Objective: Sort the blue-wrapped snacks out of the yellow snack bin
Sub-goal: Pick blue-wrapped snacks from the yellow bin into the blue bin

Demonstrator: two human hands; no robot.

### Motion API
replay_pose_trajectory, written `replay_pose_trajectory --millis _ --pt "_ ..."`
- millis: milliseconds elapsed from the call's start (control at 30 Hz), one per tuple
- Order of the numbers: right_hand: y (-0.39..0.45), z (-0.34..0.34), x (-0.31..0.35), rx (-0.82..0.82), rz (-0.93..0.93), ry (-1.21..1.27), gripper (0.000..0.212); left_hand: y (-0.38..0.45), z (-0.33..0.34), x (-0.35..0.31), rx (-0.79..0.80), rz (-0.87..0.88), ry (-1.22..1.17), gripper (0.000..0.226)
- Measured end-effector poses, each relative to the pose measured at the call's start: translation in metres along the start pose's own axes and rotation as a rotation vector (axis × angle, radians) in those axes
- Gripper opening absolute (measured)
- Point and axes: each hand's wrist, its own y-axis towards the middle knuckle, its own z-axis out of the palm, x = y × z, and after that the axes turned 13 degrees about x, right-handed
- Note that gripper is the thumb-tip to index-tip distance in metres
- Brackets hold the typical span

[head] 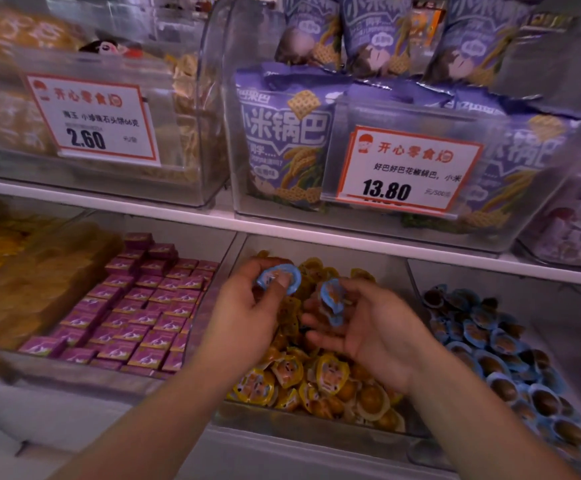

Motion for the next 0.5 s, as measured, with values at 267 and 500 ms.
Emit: replay_pose_trajectory --millis 267,500 --pt "-0.024 0.001 -0.004 -0.025 -0.153 -0.156 0.021 -0.013 0.037 -0.004 0.328 0.166 0.41 0.046" --pt "-0.09 -0.055 0.045 -0.209 -0.247 -0.61 0.013 -0.012 0.033 0.002 0.498 0.182 0.419 0.051"
